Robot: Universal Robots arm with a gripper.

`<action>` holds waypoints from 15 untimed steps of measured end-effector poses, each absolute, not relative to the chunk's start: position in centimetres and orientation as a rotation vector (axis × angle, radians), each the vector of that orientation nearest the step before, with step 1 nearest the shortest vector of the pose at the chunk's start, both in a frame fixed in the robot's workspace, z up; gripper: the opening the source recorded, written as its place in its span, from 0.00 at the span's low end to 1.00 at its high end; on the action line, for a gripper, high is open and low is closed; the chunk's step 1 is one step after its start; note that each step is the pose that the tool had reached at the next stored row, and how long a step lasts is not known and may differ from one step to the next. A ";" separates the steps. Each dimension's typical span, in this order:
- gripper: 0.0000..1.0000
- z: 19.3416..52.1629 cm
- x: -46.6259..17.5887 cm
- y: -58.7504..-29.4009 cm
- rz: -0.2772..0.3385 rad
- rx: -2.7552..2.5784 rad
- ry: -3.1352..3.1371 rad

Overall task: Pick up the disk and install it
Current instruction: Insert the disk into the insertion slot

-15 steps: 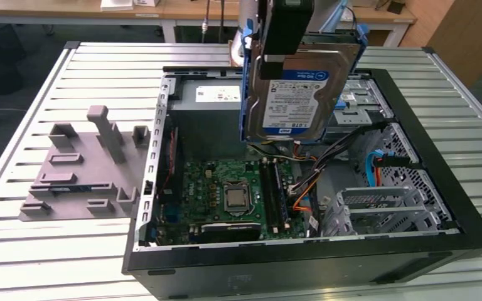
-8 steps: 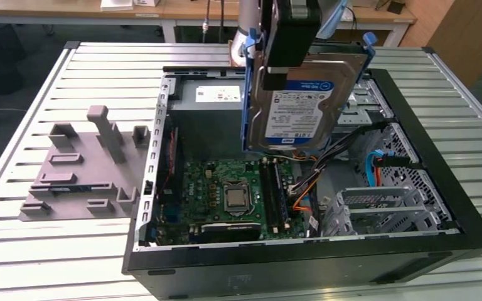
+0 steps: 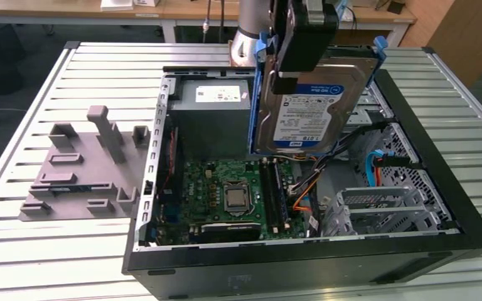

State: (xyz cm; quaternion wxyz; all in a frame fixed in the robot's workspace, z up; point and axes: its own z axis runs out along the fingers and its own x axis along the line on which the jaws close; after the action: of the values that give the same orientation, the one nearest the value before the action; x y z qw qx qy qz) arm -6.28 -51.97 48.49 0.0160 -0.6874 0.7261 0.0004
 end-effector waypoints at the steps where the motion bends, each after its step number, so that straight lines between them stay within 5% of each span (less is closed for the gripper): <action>1: 0.36 48.5 -6.3 -52.0 0.001 -2.138 2.259; 15: 0.36 48.5 -6.2 -52.1 0.001 -2.138 2.258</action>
State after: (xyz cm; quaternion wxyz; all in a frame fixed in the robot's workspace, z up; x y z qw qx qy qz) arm -6.24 -52.14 48.47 0.0159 -0.6874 0.7261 0.0003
